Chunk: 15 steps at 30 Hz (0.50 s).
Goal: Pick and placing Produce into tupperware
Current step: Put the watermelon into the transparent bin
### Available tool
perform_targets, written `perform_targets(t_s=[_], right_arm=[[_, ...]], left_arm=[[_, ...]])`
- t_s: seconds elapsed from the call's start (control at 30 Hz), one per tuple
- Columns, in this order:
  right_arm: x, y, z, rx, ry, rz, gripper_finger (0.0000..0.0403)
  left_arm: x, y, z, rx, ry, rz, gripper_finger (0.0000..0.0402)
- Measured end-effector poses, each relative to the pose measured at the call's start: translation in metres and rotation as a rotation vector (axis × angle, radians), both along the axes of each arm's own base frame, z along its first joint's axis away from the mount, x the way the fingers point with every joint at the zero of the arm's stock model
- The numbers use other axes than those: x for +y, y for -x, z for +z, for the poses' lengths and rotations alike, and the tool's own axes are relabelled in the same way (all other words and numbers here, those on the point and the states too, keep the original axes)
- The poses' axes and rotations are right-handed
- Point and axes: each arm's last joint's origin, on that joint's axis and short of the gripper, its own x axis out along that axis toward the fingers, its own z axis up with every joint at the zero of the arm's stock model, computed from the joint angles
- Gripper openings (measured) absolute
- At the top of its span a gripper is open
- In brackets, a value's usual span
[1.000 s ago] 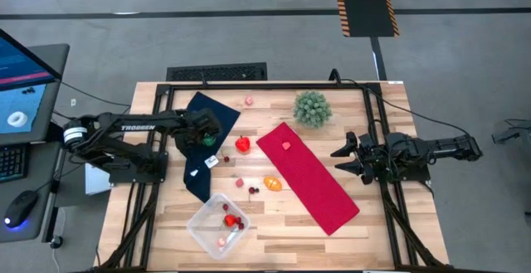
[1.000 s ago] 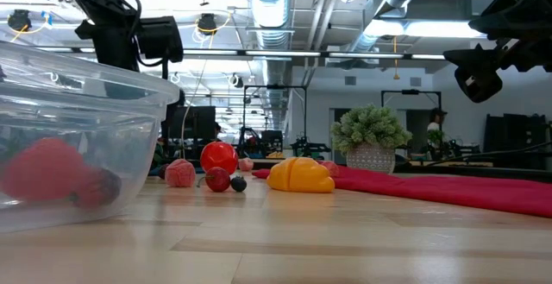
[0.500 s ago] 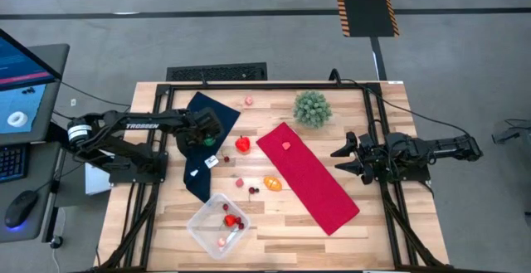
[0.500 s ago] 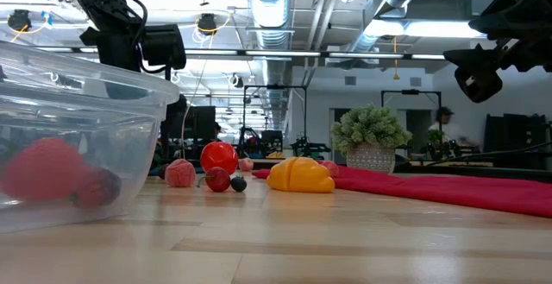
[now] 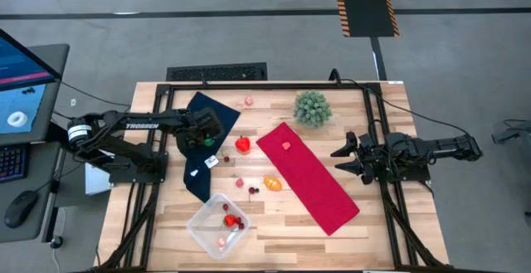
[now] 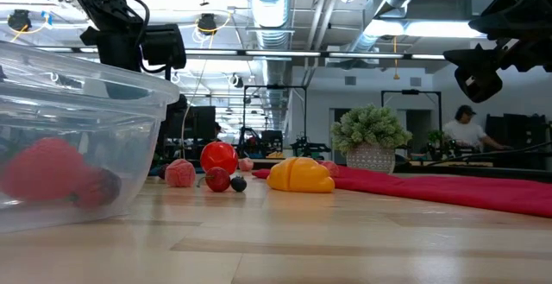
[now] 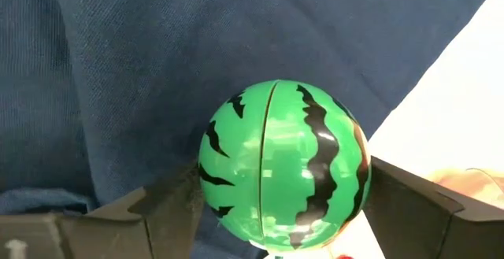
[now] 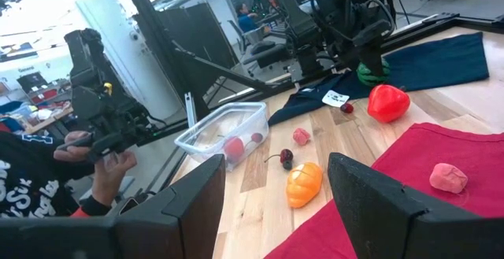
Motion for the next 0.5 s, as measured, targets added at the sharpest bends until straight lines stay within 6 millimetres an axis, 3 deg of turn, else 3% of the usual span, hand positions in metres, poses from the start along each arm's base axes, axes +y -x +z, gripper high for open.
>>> perform_targets(t_s=[0.5], right_arm=[[0.0000,0.0000,0.0000,0.000,0.000,0.000,0.0249]], left_arm=[[-0.0011,-0.0023,0.0063,-0.053,-0.030,-0.127,0.0291]])
